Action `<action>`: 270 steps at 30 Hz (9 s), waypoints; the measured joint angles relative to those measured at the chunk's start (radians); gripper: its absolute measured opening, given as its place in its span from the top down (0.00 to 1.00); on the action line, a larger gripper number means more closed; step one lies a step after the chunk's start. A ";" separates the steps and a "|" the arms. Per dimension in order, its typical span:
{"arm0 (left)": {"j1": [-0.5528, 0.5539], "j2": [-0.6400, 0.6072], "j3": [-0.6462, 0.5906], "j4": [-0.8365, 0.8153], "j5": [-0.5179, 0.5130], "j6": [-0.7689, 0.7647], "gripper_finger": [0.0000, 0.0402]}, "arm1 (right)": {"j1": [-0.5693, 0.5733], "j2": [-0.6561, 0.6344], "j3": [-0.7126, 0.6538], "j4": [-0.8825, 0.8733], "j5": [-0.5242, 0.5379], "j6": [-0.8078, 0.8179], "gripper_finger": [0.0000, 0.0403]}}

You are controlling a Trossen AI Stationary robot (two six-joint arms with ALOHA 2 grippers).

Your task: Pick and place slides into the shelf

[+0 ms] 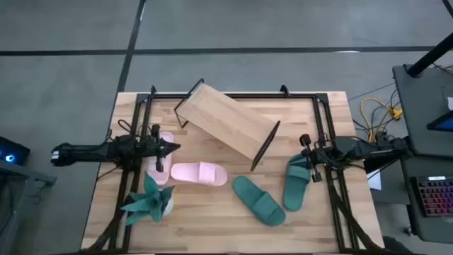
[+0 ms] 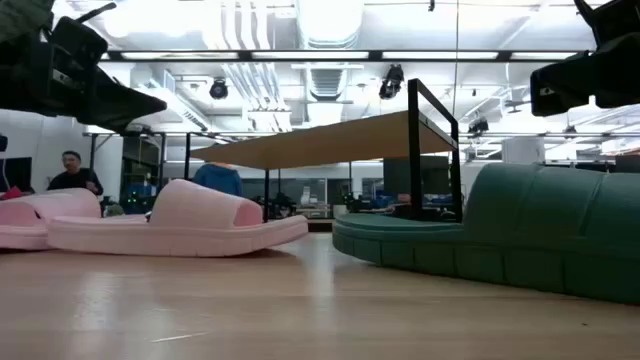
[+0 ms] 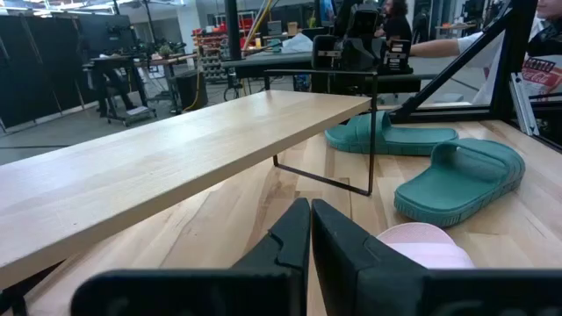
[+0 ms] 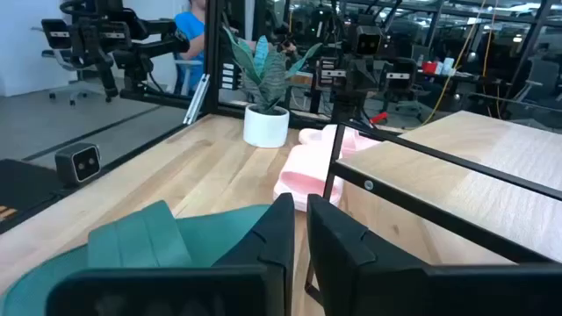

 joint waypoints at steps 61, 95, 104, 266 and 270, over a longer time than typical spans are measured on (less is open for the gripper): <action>0.000 0.000 0.000 0.000 0.000 0.000 1.00 | 0.000 0.000 0.000 0.000 0.000 0.000 0.93; 0.000 0.000 0.000 0.000 0.000 0.000 1.00 | 0.000 0.000 0.000 0.000 0.000 0.000 0.93; 0.000 0.000 0.000 0.000 0.000 0.000 1.00 | 0.000 0.000 0.000 0.000 0.000 0.000 0.93; 0.000 0.002 -0.001 0.307 0.063 0.024 1.00 | 0.000 0.000 0.000 0.164 0.000 0.030 0.93; 0.000 0.002 -0.001 0.345 0.063 0.026 1.00 | 0.000 0.000 0.000 0.327 0.000 -0.051 0.93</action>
